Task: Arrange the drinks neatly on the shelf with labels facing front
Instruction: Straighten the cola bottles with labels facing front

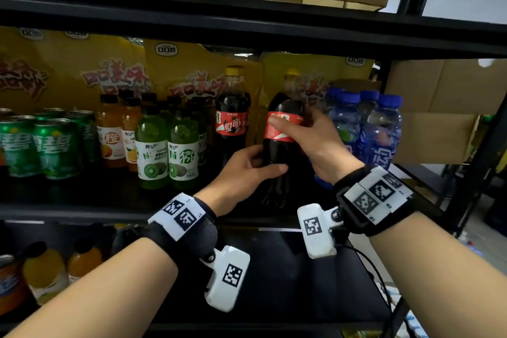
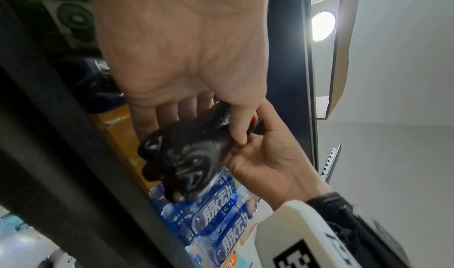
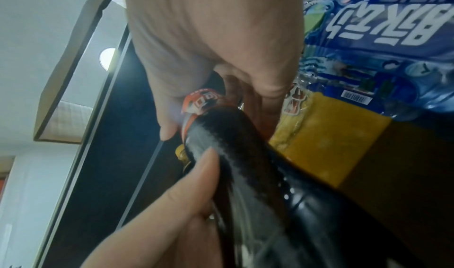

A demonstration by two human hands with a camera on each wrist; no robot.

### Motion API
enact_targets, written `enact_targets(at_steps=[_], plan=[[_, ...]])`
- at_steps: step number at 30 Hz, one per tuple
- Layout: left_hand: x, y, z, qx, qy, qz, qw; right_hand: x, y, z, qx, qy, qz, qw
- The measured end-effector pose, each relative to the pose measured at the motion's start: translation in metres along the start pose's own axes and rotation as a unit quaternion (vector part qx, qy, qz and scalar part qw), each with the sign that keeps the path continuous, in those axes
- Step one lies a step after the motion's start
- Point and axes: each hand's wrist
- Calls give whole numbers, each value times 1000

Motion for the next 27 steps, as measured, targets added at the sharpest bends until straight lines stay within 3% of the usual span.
enact_targets(at_steps=[5, 10, 17, 22, 27], plan=[[4, 1, -5, -5, 9, 45, 999, 6, 2, 5, 21, 11, -12, 1000], [5, -2, 1, 24, -69, -13, 997, 9, 3, 6, -22, 12, 13, 1000], [3, 6, -6, -6, 22, 67, 997, 14, 1, 11, 75, -16, -20, 997], [5, 3, -5, -6, -43, -3, 999, 18, 4, 13, 60, -19, 3, 998], [7, -1, -3, -44, -18, 44, 998, 18, 3, 20, 30, -18, -7, 999]])
Point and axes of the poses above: each hand's wrist, its own x-axis away from the middle knuckle, its own y-axis out of the palm, z = x × y, and after that the axes turned 11 degrees about -y, right-handed
